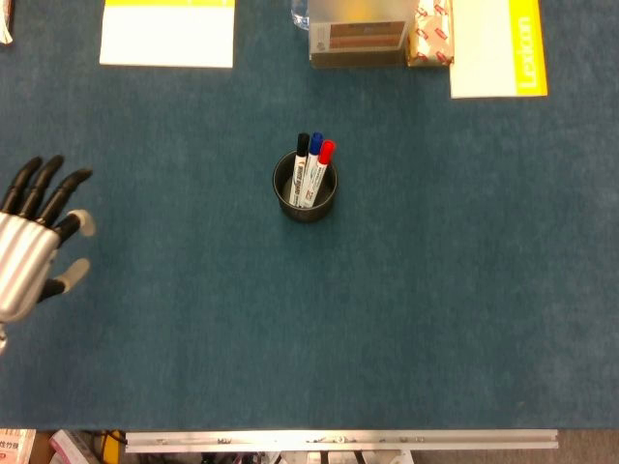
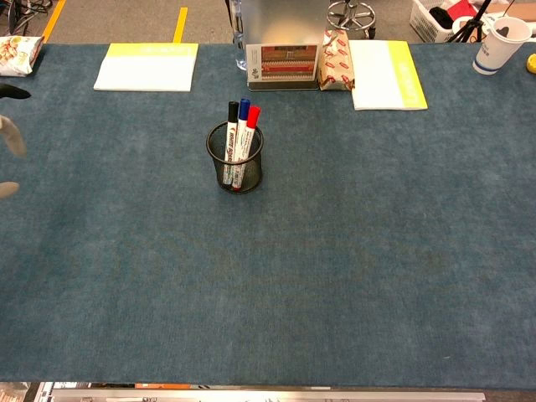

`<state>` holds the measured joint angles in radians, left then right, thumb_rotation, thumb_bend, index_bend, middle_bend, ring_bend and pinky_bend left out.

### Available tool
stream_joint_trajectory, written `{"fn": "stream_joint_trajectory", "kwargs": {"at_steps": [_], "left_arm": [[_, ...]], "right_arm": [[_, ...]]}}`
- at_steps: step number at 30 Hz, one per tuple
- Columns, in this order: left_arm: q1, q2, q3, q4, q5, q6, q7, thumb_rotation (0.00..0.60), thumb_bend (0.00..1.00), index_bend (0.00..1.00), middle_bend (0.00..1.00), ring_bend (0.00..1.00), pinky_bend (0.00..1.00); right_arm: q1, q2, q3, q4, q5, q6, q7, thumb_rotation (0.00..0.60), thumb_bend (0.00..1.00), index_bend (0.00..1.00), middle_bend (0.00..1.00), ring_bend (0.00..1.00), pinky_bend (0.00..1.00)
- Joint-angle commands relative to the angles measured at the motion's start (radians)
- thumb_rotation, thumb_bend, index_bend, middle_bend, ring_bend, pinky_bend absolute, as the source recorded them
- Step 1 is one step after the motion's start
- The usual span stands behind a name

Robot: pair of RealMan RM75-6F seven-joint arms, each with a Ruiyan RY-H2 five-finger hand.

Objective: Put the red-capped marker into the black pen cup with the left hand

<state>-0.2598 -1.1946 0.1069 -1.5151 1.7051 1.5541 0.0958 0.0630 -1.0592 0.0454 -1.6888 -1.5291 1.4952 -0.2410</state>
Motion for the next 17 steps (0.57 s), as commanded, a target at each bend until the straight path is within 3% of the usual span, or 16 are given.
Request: {"fn": "stream_joint_trajectory", "kwargs": {"at_steps": [1, 9, 17], "left_arm": [[0.036, -0.014, -0.001, 0.063, 0.010, 0.044, -0.078, 0.600, 0.17, 0.49, 0.17, 0.03, 0.10], [0.049, -0.032, -0.027, 0.154, -0.018, 0.043, -0.201, 0.600, 0.17, 0.50, 0.19, 0.04, 0.11], [0.053, -0.072, -0.043, 0.208, -0.041, 0.011, -0.230, 0.600, 0.17, 0.51, 0.20, 0.04, 0.12]], "right_arm": [[0.001, -0.002, -0.005, 0.004, -0.006, -0.003, -0.006, 0.600, 0.00, 0.47, 0.31, 0.25, 0.46], [-0.001, 0.000, -0.005, 0.003, -0.001, -0.005, -0.016, 0.600, 0.00, 0.49, 0.31, 0.25, 0.46], [-0.001, 0.009, 0.004, -0.002, 0.019, -0.008, -0.015, 0.600, 0.00, 0.49, 0.31, 0.25, 0.46]]}}
